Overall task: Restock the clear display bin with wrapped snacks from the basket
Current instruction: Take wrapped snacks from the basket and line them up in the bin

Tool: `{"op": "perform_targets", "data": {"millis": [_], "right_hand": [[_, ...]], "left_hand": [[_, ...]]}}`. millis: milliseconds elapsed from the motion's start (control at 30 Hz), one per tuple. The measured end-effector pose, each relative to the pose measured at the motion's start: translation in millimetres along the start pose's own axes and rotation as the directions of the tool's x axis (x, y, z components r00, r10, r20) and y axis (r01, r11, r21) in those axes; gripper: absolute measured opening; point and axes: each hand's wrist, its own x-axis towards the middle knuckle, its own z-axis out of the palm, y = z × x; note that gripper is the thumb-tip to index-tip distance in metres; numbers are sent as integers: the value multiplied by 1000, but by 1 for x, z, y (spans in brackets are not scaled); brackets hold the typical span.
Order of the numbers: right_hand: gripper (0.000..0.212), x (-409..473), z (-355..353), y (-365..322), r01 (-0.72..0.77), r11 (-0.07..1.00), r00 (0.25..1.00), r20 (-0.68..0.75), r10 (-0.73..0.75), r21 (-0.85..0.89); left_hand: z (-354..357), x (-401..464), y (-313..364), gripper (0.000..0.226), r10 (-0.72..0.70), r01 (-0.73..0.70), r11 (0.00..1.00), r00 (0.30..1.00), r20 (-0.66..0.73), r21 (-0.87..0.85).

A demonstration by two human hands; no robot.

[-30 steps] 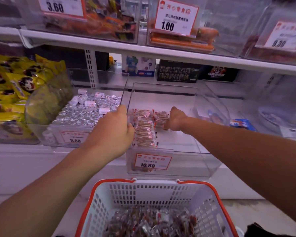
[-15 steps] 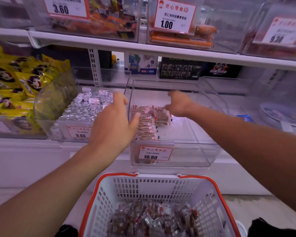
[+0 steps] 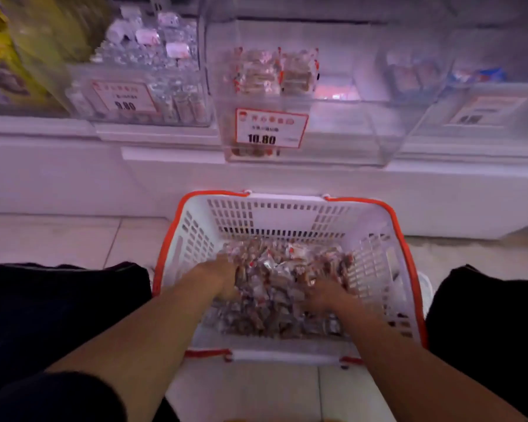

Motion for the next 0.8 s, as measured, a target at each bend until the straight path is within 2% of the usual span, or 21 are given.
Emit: {"op": "perform_targets", "data": {"millis": [67, 133, 200, 267, 300, 367, 433, 533, 600, 700, 733, 800], "right_hand": [[54, -4, 28, 32, -156, 982, 981, 133, 142, 108], [93, -3, 43, 48, -333, 914, 941, 149, 304, 233], [118, 9, 47, 53, -420, 859, 906, 184, 380, 293], [132, 22, 46, 52, -463, 846, 885, 189, 426, 262], [137, 26, 46, 50, -481, 830, 876, 172, 450, 281], [139, 36, 47, 47, -518, 740, 848, 141, 511, 430], [137, 42, 52, 41, -524, 682, 827, 115, 550, 510], [124, 49, 59, 34, -518, 752, 824, 2, 566, 408], [101, 53, 57, 31, -477, 805, 855, -27, 518, 354], [29, 59, 47, 27, -380, 857, 901, -69, 428, 349], [21, 60, 43, 25, -356, 855, 905, -87, 416, 376], [23, 57, 36, 24, -338, 780, 900, -62, 432, 527]], "left_hand": [[33, 20, 6, 66, -55, 72, 974, 995, 84, -213], [61, 35, 15, 78, -92, 133, 906, 989, 118, -401], [87, 51, 21, 100, -168, 245, 788, 968, 186, -564], [106, 67, 29, 115, -230, 341, 670, 940, 253, -660], [113, 76, 32, 115, -267, 368, 595, 929, 257, -714], [118, 88, 36, 104, -345, 359, 416, 912, 220, -836], [119, 96, 38, 97, -396, 330, 311, 898, 194, -891], [115, 101, 40, 91, -427, 304, 268, 888, 171, -914], [110, 103, 45, 76, -436, 252, 210, 889, 140, -945], [105, 100, 51, 51, -458, 194, 138, 882, 111, -971], [104, 98, 52, 44, -473, 189, 137, 875, 104, -972], [101, 92, 51, 33, -506, 210, 161, 857, 102, -964]]}}
